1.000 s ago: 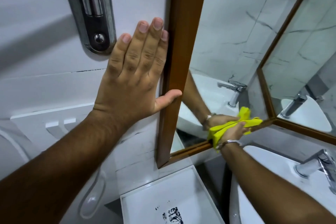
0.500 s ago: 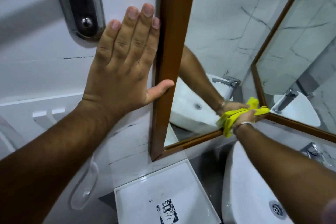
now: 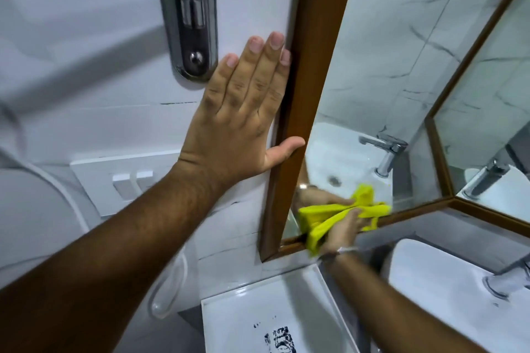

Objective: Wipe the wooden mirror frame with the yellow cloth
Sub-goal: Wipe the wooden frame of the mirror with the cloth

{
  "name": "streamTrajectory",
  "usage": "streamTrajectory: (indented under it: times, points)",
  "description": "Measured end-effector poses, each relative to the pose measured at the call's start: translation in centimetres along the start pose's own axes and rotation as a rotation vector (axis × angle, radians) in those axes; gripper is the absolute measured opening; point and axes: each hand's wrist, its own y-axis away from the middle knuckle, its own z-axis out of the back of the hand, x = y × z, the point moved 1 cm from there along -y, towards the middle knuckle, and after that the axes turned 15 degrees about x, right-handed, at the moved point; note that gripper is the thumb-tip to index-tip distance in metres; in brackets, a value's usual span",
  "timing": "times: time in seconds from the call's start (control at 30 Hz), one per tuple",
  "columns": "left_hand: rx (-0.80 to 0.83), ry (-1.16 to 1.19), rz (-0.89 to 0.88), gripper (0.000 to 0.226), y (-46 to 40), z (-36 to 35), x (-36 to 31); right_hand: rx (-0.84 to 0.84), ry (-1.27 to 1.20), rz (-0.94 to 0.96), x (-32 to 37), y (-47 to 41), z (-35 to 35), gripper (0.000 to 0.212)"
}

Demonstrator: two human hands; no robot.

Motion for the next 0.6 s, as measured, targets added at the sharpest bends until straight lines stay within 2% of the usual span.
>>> streamTrajectory:
  times: [0.1, 0.2, 0.33, 0.5, 0.6]
  points:
    - [-0.013, 0.0, 0.005, 0.096, 0.0, 0.3, 0.2, 0.279, 0.18, 0.206, -4.2, 8.3, -4.0, 0.064]
    - [-0.023, 0.009, 0.007, 0.094, -0.1, 0.2, 0.2, 0.425, 0.432, 0.305, -5.1, 10.3, -3.7, 0.063]
    - [-0.008, 0.029, 0.014, 0.091, -0.1, -0.1, 0.2, 0.585, 0.761, 0.746, -1.3, 11.6, -3.1, 0.074]
    - [-0.018, 0.026, -0.034, 0.072, 0.2, 1.0, 0.8, 0.535, 0.929, 1.081, 9.7, 11.9, -5.2, 0.062]
    - [-0.027, -0.058, -0.054, 0.074, 1.3, 1.4, 1.9, 0.43, 1.108, 1.29, 18.2, 11.4, -6.3, 0.059]
